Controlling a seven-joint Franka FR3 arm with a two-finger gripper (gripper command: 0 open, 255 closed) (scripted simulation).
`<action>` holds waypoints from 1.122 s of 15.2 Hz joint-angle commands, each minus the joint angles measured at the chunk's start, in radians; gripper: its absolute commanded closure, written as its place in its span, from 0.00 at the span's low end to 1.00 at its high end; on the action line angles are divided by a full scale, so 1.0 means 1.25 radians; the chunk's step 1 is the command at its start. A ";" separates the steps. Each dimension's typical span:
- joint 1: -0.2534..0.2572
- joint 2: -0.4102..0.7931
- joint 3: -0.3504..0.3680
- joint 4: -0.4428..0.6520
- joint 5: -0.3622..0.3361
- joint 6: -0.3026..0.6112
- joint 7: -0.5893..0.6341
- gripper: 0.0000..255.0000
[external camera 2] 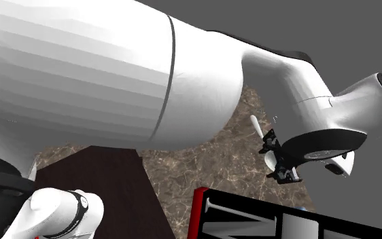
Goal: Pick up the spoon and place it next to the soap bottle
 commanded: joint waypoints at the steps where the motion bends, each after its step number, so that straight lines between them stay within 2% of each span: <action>1: -0.021 0.027 -0.009 0.038 0.000 -0.013 -0.029 1.00; 2: -0.035 0.046 -0.015 0.067 0.001 -0.024 -0.048 1.00; 17: -0.037 0.122 -0.010 0.018 0.009 0.101 -0.056 1.00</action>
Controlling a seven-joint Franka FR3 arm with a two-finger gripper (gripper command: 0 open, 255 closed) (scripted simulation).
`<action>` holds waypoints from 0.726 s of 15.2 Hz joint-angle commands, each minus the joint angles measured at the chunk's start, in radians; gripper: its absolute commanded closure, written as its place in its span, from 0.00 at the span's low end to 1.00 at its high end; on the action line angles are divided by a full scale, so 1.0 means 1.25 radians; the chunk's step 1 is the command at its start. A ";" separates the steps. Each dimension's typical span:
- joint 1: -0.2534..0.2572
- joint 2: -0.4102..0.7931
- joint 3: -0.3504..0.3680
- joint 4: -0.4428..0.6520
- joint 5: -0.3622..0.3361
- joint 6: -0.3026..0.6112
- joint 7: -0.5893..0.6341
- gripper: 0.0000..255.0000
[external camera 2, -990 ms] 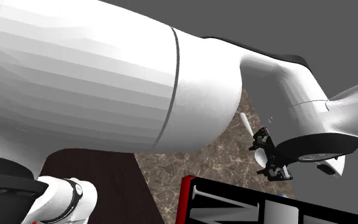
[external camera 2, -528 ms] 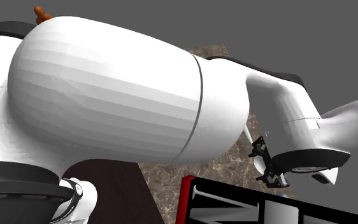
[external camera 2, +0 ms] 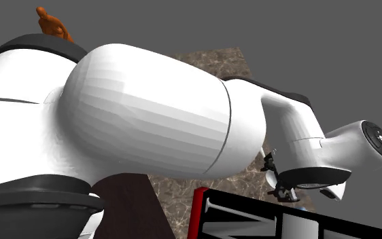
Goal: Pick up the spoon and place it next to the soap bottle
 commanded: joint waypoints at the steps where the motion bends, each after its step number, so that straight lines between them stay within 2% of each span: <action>1: -0.001 0.011 0.001 -0.005 0.001 0.016 -0.002 1.00; 11: -0.003 0.078 0.005 -0.013 0.008 0.091 -0.007 1.00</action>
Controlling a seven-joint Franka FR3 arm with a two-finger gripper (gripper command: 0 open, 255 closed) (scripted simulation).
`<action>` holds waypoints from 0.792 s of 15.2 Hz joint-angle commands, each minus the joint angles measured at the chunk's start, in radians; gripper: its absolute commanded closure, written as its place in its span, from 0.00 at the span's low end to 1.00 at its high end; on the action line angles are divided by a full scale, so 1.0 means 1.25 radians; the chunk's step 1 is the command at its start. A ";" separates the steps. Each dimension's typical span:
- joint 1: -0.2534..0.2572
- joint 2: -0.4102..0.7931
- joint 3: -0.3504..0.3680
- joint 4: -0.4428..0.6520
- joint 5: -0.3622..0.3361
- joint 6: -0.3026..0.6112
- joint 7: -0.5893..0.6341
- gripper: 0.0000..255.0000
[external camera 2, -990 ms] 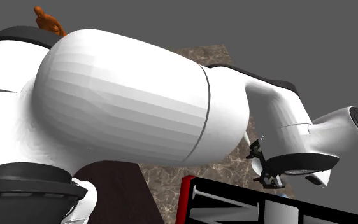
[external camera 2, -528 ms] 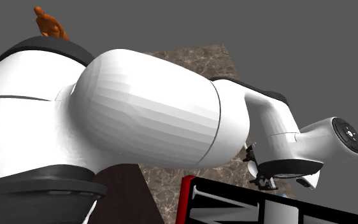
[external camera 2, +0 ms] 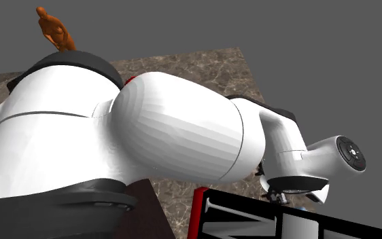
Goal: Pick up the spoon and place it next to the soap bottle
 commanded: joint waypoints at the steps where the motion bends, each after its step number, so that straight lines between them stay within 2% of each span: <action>1: 0.000 0.015 0.001 0.001 0.001 0.014 0.000 1.00; 5: -0.001 0.045 0.003 0.004 0.004 0.041 -0.002 1.00; 12: -0.001 0.045 0.003 0.004 0.004 0.041 -0.002 1.00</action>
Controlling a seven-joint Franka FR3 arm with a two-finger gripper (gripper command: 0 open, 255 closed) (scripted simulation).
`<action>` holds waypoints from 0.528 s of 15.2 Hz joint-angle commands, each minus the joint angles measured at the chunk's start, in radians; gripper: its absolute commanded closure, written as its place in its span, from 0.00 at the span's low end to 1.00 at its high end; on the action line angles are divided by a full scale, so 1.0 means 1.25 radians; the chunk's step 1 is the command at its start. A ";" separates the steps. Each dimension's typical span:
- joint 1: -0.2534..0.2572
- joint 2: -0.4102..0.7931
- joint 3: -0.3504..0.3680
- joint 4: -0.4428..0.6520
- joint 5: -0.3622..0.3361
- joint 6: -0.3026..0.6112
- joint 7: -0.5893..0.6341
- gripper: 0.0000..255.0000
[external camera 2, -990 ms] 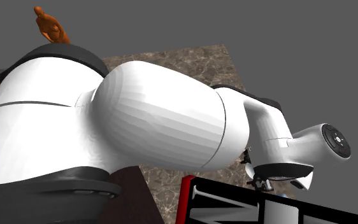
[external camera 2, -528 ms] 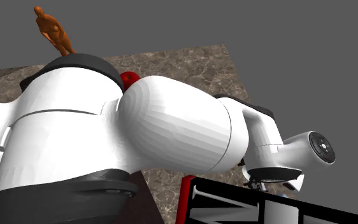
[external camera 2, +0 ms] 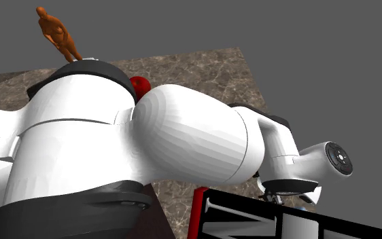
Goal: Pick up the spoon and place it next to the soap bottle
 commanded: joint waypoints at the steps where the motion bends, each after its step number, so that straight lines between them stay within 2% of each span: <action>1: 0.000 0.000 0.000 0.000 0.000 0.000 0.000 1.00; 2: 0.000 0.000 0.000 0.000 0.000 0.000 0.000 0.00; 7: 0.000 0.000 0.000 0.000 0.000 0.000 0.000 0.00; 8: 0.000 -0.014 -0.001 0.006 -0.002 -0.020 0.001 0.00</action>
